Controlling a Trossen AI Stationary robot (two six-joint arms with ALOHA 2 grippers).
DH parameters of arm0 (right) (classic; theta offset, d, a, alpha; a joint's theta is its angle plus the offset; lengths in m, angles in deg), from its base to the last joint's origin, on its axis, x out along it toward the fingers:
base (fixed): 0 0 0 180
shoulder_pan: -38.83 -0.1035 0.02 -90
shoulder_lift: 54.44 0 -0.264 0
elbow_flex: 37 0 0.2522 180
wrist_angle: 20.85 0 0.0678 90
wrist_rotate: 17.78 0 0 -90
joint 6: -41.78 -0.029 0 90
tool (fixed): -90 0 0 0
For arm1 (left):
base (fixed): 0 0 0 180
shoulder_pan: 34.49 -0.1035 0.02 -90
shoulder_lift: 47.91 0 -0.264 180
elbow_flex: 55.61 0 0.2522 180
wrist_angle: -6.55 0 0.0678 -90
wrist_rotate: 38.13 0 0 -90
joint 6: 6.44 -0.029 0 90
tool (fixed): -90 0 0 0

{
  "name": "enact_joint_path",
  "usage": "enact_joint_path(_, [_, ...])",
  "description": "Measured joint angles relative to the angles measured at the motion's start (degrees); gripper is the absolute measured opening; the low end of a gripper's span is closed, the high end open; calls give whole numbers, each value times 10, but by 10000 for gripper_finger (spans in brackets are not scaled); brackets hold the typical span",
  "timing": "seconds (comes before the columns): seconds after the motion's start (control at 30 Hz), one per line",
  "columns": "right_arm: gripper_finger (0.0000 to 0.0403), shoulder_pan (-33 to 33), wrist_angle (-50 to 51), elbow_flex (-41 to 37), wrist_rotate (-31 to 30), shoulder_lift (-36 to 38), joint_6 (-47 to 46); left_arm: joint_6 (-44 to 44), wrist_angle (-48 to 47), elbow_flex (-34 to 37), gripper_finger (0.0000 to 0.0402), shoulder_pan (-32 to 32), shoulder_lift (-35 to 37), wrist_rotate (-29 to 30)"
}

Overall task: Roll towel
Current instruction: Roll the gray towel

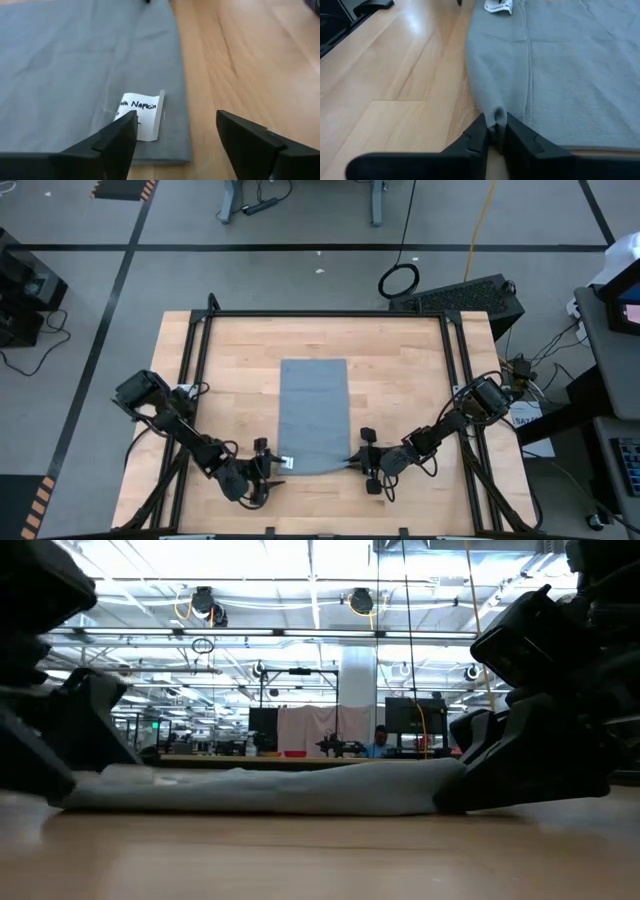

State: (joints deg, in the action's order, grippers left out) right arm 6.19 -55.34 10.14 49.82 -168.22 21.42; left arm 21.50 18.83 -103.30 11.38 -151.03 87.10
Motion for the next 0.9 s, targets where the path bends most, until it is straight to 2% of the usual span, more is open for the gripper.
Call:
enact_joint_path(0.1, [38, 0, 0, 0, 0, 0, 0, 32, -13, 0, 278, -6, -14, 0])
enact_joint_path(0.2, [32, 0, 0, 0, 1, 0, 0, 57, -22, -1, 253, -12, -16, -2])
enact_joint_path(0.3, [23, 0, -5, -1, 3, 0, 0, 61, -21, -1, 191, -17, -16, -2])
enact_joint_path(0.5, [5, 0, -16, -1, 6, -1, 0, 80, -30, -2, 25, -32, -12, -39])
enact_joint_path(0.63, [3, 0, -34, -1, 44, 0, -26, 102, -41, 0, 23, -36, 12, -97])
enact_joint_path(0.77, [3, 7, -34, -1, 91, 13, -101, 138, -49, 1, 24, -36, 54, -157])
enact_joint_path(0.9, [3, 24, -39, -1, 137, 26, -155, 147, -50, 1, 22, -37, 92, -177])
